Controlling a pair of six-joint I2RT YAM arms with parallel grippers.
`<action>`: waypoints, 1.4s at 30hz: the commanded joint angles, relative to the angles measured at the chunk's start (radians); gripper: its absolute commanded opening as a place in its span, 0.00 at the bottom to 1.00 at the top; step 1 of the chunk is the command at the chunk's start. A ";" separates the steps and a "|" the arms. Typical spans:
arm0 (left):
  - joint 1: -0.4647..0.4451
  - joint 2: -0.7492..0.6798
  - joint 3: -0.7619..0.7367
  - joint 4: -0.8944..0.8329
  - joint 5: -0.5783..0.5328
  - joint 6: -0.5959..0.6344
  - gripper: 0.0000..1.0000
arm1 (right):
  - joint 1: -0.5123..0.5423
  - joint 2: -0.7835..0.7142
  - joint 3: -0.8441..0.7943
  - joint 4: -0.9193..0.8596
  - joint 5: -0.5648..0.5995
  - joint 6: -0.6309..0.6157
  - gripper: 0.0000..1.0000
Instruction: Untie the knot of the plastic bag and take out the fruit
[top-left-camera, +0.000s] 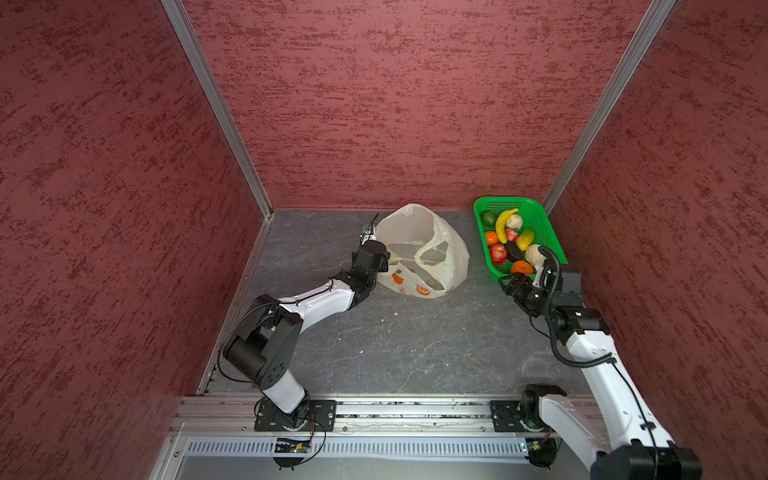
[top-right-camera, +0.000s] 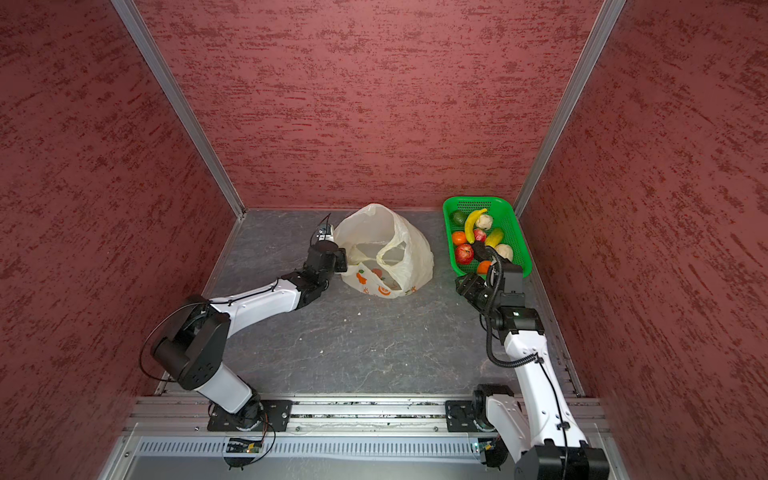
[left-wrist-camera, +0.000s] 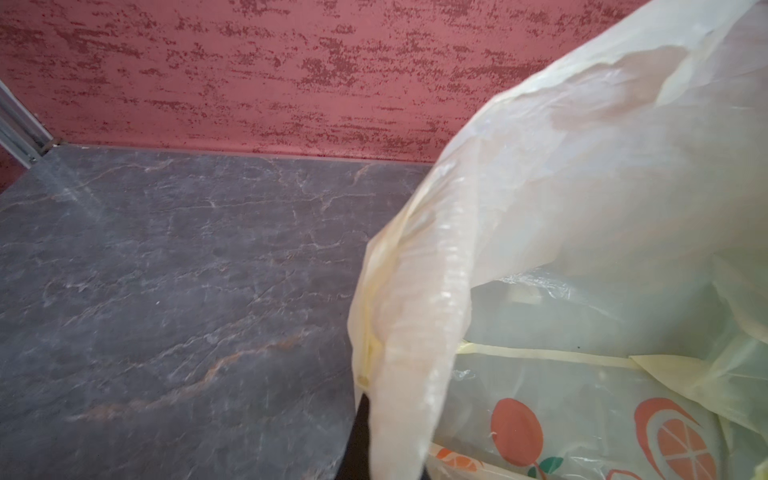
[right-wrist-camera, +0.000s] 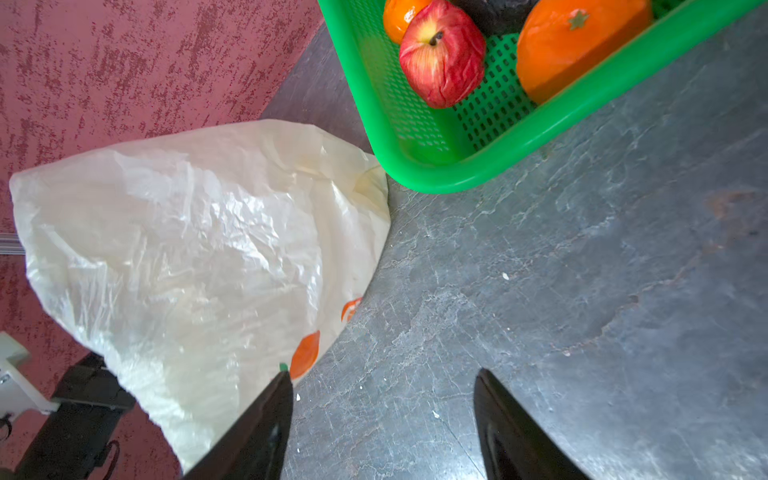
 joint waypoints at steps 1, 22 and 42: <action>0.021 0.037 0.042 0.028 0.083 0.035 0.00 | 0.007 -0.018 -0.008 -0.033 -0.008 0.000 0.70; -0.078 -0.365 -0.167 -0.190 0.279 -0.031 1.00 | 0.010 0.029 -0.003 0.060 -0.021 -0.053 0.74; 0.184 -0.843 -0.522 -0.241 0.162 0.037 1.00 | 0.011 0.237 -0.060 0.606 0.255 -0.504 0.98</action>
